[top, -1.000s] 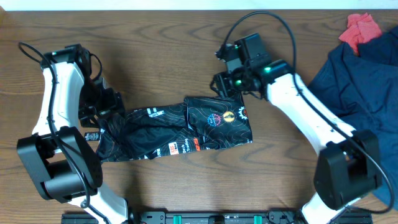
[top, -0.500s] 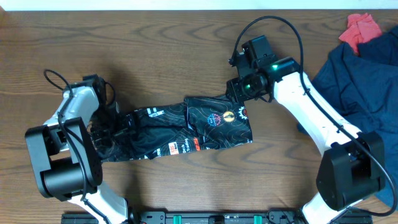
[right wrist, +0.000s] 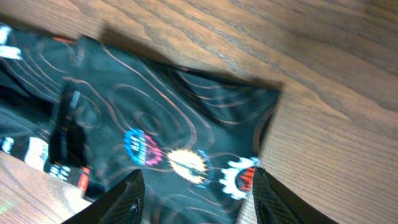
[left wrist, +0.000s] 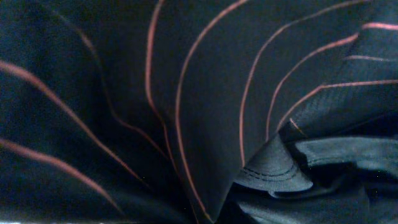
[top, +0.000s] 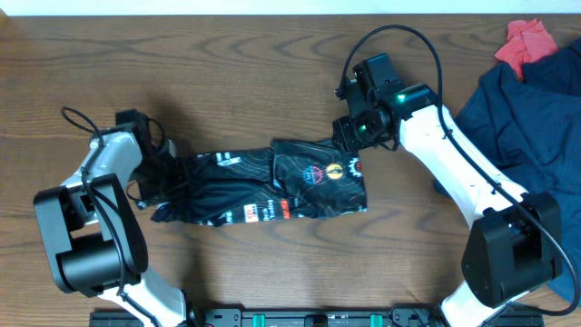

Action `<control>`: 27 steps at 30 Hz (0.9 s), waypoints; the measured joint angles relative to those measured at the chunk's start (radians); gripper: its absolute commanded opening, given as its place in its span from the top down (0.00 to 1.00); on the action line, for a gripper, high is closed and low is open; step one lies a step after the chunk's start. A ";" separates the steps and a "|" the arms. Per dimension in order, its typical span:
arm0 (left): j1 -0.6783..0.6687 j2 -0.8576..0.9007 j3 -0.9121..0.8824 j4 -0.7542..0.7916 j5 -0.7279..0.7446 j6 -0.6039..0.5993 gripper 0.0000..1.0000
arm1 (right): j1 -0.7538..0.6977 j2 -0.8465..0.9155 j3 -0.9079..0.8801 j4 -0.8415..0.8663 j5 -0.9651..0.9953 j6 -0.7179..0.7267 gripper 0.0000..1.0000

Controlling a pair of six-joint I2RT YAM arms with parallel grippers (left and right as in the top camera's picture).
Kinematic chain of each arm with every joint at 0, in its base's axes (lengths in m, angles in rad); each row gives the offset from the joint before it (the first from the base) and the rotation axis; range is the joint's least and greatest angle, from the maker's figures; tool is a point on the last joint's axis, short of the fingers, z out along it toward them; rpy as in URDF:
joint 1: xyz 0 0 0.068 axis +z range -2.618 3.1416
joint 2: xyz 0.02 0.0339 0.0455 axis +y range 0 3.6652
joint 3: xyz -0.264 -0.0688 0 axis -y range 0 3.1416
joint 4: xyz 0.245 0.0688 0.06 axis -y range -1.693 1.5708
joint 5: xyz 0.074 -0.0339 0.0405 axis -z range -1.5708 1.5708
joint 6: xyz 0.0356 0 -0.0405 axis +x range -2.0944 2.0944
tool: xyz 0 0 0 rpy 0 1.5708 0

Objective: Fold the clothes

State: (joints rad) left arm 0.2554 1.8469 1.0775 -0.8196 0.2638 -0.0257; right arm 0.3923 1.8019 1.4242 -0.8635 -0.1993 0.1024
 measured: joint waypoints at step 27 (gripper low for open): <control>-0.393 -0.080 0.442 -0.458 -0.203 -0.126 0.94 | -0.224 0.000 0.000 -0.087 0.051 0.000 0.46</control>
State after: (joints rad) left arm -0.1375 1.7668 1.5192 -1.2774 0.0608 -0.1520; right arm 0.1684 1.8019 1.4242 -0.9504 -0.1478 0.1024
